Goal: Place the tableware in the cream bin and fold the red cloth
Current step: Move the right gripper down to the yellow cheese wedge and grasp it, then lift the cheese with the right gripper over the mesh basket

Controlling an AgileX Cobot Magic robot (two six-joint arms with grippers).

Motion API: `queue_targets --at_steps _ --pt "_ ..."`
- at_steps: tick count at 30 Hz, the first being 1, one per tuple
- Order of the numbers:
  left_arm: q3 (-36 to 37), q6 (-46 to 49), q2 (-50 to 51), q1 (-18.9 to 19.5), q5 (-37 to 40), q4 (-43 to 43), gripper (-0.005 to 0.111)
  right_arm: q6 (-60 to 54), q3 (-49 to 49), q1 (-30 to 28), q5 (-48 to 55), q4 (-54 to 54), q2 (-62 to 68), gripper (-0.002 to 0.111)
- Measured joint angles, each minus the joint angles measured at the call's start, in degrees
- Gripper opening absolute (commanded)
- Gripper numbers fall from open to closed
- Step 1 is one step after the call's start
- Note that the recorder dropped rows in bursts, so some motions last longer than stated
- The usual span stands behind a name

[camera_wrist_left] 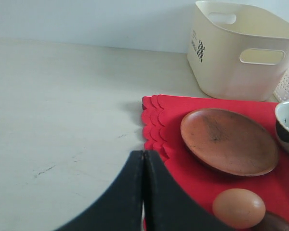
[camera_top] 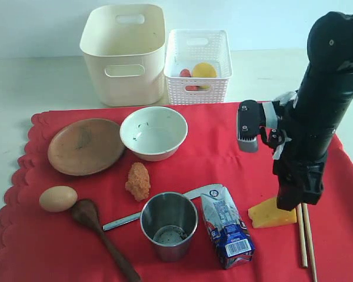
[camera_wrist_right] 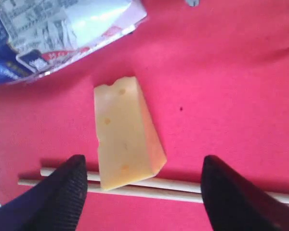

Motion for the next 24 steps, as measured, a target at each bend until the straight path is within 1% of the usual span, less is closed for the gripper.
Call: queue_targets --at_steps 3,13,18,20,24 --pt "0.00 0.00 0.00 0.00 0.00 0.00 0.000 -2.48 1.67 0.00 -0.36 -1.21 0.64 0.064" --pt "0.00 0.00 0.00 0.00 0.00 0.00 0.000 -5.71 1.68 0.00 -1.45 0.50 1.10 0.064" --pt "0.00 0.00 0.00 0.00 0.00 0.00 0.000 -5.81 1.68 0.00 -1.43 0.72 5.37 0.064" --pt "0.00 0.00 0.00 0.00 0.00 0.00 0.000 -5.81 1.68 0.00 -1.43 0.72 6.80 0.058" --pt "0.00 0.00 0.00 0.00 0.00 0.00 0.000 -5.38 1.68 0.00 -1.43 0.72 7.55 0.034"
